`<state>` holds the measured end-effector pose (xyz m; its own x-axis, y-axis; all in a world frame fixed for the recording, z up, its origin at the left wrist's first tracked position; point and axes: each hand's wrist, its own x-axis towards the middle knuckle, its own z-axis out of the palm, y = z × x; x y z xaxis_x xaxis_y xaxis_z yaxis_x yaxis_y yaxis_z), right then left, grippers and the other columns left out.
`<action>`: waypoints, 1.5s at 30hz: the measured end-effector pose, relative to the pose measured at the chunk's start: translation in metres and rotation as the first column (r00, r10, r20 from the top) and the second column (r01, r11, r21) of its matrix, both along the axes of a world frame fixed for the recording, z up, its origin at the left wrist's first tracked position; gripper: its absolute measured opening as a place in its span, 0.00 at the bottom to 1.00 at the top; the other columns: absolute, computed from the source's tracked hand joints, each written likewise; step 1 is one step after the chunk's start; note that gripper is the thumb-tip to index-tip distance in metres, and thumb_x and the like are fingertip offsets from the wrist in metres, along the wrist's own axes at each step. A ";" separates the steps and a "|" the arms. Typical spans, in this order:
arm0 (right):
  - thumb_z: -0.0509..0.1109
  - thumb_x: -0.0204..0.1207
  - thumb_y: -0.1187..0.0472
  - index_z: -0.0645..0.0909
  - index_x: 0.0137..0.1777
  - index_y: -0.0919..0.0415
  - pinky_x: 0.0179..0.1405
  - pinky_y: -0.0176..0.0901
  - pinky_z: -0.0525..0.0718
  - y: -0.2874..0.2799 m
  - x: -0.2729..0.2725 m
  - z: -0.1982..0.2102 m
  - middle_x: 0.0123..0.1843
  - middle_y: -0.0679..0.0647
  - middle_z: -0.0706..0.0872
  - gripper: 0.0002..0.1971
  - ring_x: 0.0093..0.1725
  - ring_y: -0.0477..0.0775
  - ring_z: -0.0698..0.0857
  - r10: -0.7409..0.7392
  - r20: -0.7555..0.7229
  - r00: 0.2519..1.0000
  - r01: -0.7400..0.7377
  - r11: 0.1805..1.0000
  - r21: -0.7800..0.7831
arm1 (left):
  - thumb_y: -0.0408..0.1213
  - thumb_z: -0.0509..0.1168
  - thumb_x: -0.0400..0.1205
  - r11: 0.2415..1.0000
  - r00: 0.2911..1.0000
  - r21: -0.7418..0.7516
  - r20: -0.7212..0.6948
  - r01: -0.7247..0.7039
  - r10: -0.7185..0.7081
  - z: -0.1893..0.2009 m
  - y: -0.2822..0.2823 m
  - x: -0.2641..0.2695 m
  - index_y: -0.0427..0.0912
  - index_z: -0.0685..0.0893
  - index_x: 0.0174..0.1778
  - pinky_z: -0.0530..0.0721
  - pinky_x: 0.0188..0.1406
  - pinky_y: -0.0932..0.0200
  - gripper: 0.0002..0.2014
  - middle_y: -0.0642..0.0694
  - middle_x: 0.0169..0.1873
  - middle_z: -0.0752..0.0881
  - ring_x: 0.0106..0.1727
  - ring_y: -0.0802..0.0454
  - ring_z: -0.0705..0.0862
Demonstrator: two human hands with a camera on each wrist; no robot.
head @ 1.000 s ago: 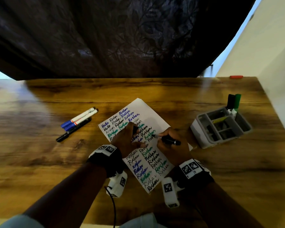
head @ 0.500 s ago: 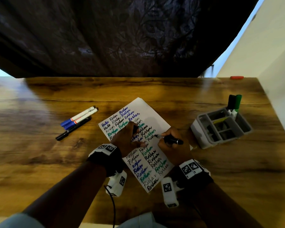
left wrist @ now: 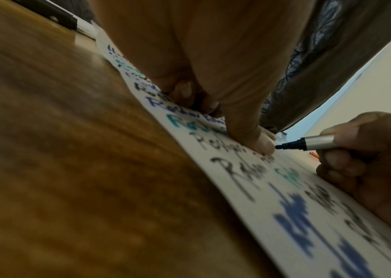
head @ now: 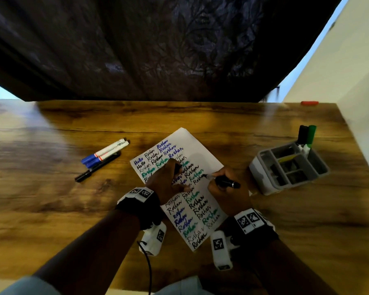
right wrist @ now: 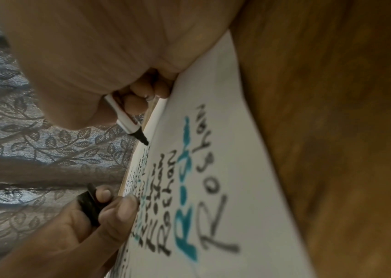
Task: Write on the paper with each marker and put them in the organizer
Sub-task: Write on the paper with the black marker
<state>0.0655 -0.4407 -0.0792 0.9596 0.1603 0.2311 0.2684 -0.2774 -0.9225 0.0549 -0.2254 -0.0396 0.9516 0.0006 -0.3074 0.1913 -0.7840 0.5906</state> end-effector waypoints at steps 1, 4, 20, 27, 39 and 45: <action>0.66 0.76 0.35 0.80 0.46 0.68 0.29 0.51 0.81 0.001 0.000 0.000 0.35 0.54 0.83 0.30 0.31 0.54 0.82 0.002 0.009 1.000 -0.002 1.000 -0.017 | 0.51 0.80 0.69 1.000 1.000 -0.002 0.000 -0.001 0.001 0.000 0.000 0.000 0.49 0.68 0.58 0.76 0.47 0.57 0.31 0.54 0.50 0.79 0.50 0.53 0.80; 0.73 0.72 0.56 0.80 0.45 0.57 0.33 0.41 0.83 0.001 0.004 -0.006 0.38 0.50 0.85 0.07 0.33 0.42 0.83 -0.035 -0.046 0.998 0.029 0.993 -0.117 | 0.51 0.79 0.70 1.000 1.000 -0.002 -0.010 -0.002 0.002 0.001 -0.001 0.000 0.49 0.67 0.58 0.75 0.47 0.57 0.30 0.54 0.50 0.79 0.50 0.53 0.80; 0.68 0.75 0.46 0.83 0.45 0.52 0.37 0.36 0.75 -0.007 0.014 -0.005 0.35 0.44 0.83 0.10 0.35 0.41 0.80 -0.177 -0.262 0.949 0.150 0.982 -0.117 | 0.52 0.79 0.70 1.000 1.000 -0.016 -0.026 -0.002 0.001 0.002 0.001 -0.002 0.51 0.67 0.58 0.76 0.47 0.56 0.30 0.54 0.50 0.79 0.50 0.53 0.80; 0.71 0.78 0.49 0.85 0.52 0.47 0.36 0.26 0.78 -0.012 0.015 0.021 0.41 0.43 0.86 0.07 0.38 0.37 0.81 -0.090 -0.481 0.872 0.028 0.990 -0.136 | 0.55 0.68 0.78 0.998 0.999 -0.044 -0.011 0.039 -0.039 0.005 0.001 -0.004 0.50 0.69 0.58 0.79 0.49 0.54 0.21 0.56 0.48 0.79 0.50 0.54 0.81; 0.74 0.73 0.64 0.83 0.44 0.72 0.44 0.49 0.85 -0.002 0.018 0.081 0.36 0.65 0.87 0.09 0.37 0.59 0.85 0.035 -0.318 0.948 0.057 0.959 0.278 | 0.47 0.56 0.88 0.987 0.980 -0.155 0.199 0.045 -0.013 0.036 -0.011 -0.009 0.48 0.76 0.55 0.72 0.37 0.64 0.08 0.56 0.41 0.80 0.40 0.61 0.79; 0.70 0.77 0.75 0.86 0.43 0.71 0.44 0.42 0.85 0.002 0.014 0.100 0.35 0.63 0.89 0.04 0.37 0.58 0.86 0.142 -0.223 0.964 -0.072 0.953 0.294 | 0.45 0.58 0.88 0.976 0.968 -0.199 0.248 0.091 -0.040 0.037 -0.018 -0.012 0.53 0.76 0.51 0.77 0.35 0.60 0.03 0.52 0.36 0.82 0.36 0.58 0.81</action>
